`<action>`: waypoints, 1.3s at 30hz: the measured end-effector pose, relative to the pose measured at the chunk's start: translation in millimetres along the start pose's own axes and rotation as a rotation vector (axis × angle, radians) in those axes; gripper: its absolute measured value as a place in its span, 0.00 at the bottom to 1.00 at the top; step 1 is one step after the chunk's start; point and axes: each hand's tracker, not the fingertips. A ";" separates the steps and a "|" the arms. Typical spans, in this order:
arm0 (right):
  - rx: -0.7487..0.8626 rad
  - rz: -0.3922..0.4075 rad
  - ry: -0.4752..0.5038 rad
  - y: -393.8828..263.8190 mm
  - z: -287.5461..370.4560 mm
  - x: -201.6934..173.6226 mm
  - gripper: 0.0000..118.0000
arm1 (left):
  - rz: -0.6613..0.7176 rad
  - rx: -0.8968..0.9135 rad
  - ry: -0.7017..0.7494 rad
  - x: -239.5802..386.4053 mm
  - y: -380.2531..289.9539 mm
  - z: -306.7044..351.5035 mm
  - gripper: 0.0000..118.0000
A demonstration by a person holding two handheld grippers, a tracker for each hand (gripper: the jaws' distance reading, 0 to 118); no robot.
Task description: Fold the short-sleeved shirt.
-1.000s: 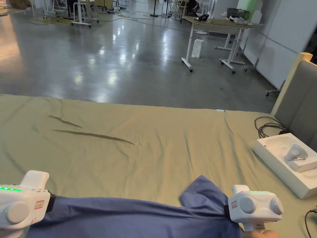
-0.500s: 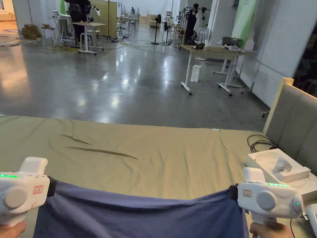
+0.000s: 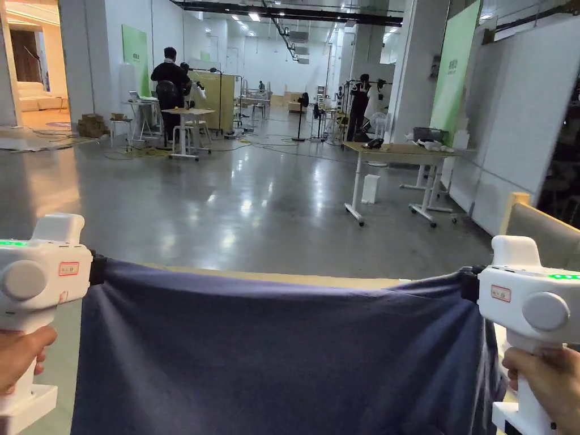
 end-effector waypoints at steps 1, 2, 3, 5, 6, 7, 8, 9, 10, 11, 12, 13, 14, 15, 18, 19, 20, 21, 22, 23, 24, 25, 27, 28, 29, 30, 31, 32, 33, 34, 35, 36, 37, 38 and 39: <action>0.030 0.002 -0.005 8.9 7.2 -2.3 0.00 | -0.004 0.020 0.005 -0.9 7.5 6.1 0.02; 0.035 0.003 -0.007 16.7 11.7 -4.3 0.00 | -0.004 0.027 0.008 -1.8 14.8 10.9 0.02; 0.055 -0.001 -0.012 24.5 16.3 -6.1 0.00 | -0.004 0.038 0.009 -2.9 21.9 14.6 0.02; 0.073 0.002 -0.014 38.5 20.5 -11.2 0.00 | -0.007 0.055 0.016 -3.7 36.7 19.7 0.02; 0.086 0.003 -0.019 44.3 20.7 -13.2 0.00 | -0.007 0.065 0.019 -4.2 43.0 20.4 0.02; 0.090 0.007 -0.023 52.1 18.8 -15.6 0.00 | -0.008 0.074 0.023 -4.7 51.1 19.9 0.02; 0.097 0.007 -0.027 58.5 17.6 -19.4 0.00 | -0.009 0.077 0.027 -4.7 58.4 17.7 0.02; 0.107 0.005 -0.033 64.1 15.2 -21.5 0.00 | -0.012 0.081 0.032 -4.1 65.2 14.7 0.02; 0.108 0.006 -0.033 71.3 9.5 -23.6 0.00 | -0.019 0.088 0.040 -3.1 72.6 10.0 0.02; 0.111 0.008 -0.037 76.9 4.3 -25.7 0.00 | -0.025 0.088 0.046 -2.8 79.6 5.2 0.02; 0.110 0.007 -0.046 83.5 -4.1 -28.5 0.00 | -0.029 0.086 0.047 -2.9 87.9 -1.4 0.02; 0.111 0.004 -0.049 89.0 -12.5 -30.4 0.00 | -0.027 0.088 0.049 -2.6 96.1 -10.2 0.02; 0.111 0.003 -0.052 93.6 -18.9 -32.0 0.00 | -0.030 0.087 0.055 -2.1 102.2 -17.1 0.02; 0.111 0.001 -0.059 98.5 -27.6 -34.2 0.00 | -0.033 0.086 0.061 -2.0 109.1 -25.1 0.02; 0.111 0.010 -0.069 114.0 -57.7 -38.8 0.00 | -0.042 0.081 0.073 -0.4 130.9 -53.4 0.02; 0.109 0.017 -0.074 121.0 -68.8 -41.0 0.00 | -0.046 0.083 0.079 -0.3 139.5 -64.4 0.02; 0.109 0.022 -0.077 127.2 -79.8 -41.5 0.00 | -0.044 0.083 0.080 -0.6 146.8 -73.1 0.02; 0.107 0.024 -0.077 133.3 -87.8 -42.7 0.00 | -0.041 0.086 0.081 0.2 152.8 -79.6 0.02; 0.113 0.025 -0.081 139.6 -96.4 -44.8 0.00 | -0.041 0.087 0.084 0.9 160.8 -89.3 0.02; 0.115 0.028 -0.083 145.6 -103.3 -46.6 0.00 | -0.045 0.087 0.089 1.0 165.7 -95.2 0.02; 0.114 0.031 -0.085 152.8 -112.3 -47.5 0.00 | -0.047 0.090 0.093 1.2 173.5 -104.4 0.02; 0.123 0.032 -0.086 159.2 -119.4 -49.1 0.00 | -0.044 0.092 0.095 1.4 179.9 -110.2 0.02; 0.135 0.035 -0.092 171.7 -128.9 -52.5 0.00 | -0.041 0.095 0.101 2.4 192.6 -121.7 0.02; 0.140 0.038 -0.093 177.1 -133.8 -52.8 0.00 | -0.037 0.103 0.103 3.1 197.2 -125.8 0.02; 0.144 0.043 -0.095 184.0 -138.3 -54.2 0.00 | -0.044 0.106 0.110 3.1 203.2 -130.5 0.02; 0.156 0.043 -0.100 189.4 -141.3 -55.7 0.00 | -0.048 0.108 0.111 3.5 208.1 -134.2 0.02; 0.159 0.050 -0.104 194.1 -143.7 -56.6 0.00 | -0.053 0.111 0.111 4.5 211.8 -136.8 0.02; 0.166 0.054 -0.109 200.4 -148.3 -56.7 0.00 | -0.060 0.115 0.117 5.2 216.3 -138.7 0.02; 0.171 0.061 -0.114 206.2 -150.8 -57.4 0.00 | -0.059 0.117 0.119 5.3 220.4 -139.3 0.02; 0.178 0.063 -0.114 210.7 -151.1 -57.5 0.00 | -0.061 0.123 0.118 5.4 223.6 -139.4 0.02; 0.185 0.064 -0.121 216.9 -151.9 -58.2 0.00 | -0.055 0.132 0.117 5.7 227.8 -138.9 0.02; 0.191 0.067 -0.126 222.1 -152.8 -57.9 0.00 | -0.052 0.139 0.118 6.4 232.2 -139.0 0.02; 0.203 0.065 -0.125 228.2 -152.1 -58.5 0.00 | -0.067 0.144 0.124 5.9 235.4 -137.2 0.02; 0.216 0.067 -0.131 232.3 -150.4 -59.6 0.00 | -0.069 0.156 0.132 5.7 239.2 -135.9 0.02; 0.221 0.072 -0.127 236.4 -148.7 -60.6 0.00 | -0.071 0.156 0.132 6.0 242.2 -133.8 0.02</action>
